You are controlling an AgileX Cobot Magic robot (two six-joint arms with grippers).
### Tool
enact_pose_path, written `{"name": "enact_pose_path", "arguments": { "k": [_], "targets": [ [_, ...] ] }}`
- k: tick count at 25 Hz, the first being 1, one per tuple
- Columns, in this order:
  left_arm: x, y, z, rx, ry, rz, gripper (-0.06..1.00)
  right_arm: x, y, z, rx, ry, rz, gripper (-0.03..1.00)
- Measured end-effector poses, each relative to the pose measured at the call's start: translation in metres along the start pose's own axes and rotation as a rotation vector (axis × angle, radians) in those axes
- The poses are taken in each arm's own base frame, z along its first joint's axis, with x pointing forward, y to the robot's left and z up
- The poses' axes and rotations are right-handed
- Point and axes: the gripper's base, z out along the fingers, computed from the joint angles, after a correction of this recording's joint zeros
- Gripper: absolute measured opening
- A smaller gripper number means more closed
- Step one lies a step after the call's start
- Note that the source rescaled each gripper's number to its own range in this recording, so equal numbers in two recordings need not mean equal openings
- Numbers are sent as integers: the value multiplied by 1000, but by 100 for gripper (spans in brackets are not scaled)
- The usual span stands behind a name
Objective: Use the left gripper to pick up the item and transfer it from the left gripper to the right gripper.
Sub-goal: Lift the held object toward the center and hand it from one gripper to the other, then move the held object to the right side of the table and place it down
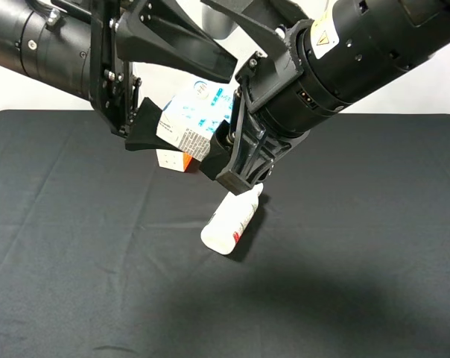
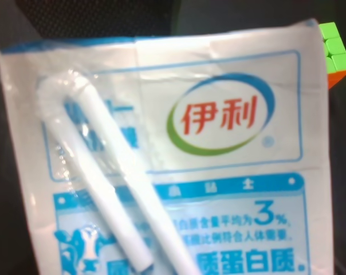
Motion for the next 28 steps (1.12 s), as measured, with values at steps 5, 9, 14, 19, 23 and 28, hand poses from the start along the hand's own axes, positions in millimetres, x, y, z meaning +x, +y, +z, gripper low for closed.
{"name": "enact_pose_path", "arguments": {
  "k": [5,9,14,19,23,28],
  "targets": [
    [3,3,-5,-28,33,-8,100,0,0,0,0,1,0,4],
    [6,-1,-20,-76,29,12,100,1,0,0,-2,7,0,4],
    [17,-18,-41,-142,-1,80,100,1,0,0,-3,9,0,4],
    [33,-35,-65,-252,-41,124,100,1,0,0,-4,12,0,4],
    [51,-51,-86,-365,-110,160,100,1,0,0,-4,13,0,4],
    [84,-69,-112,-578,-202,182,100,1,0,0,-5,15,0,2]
  ]
}}
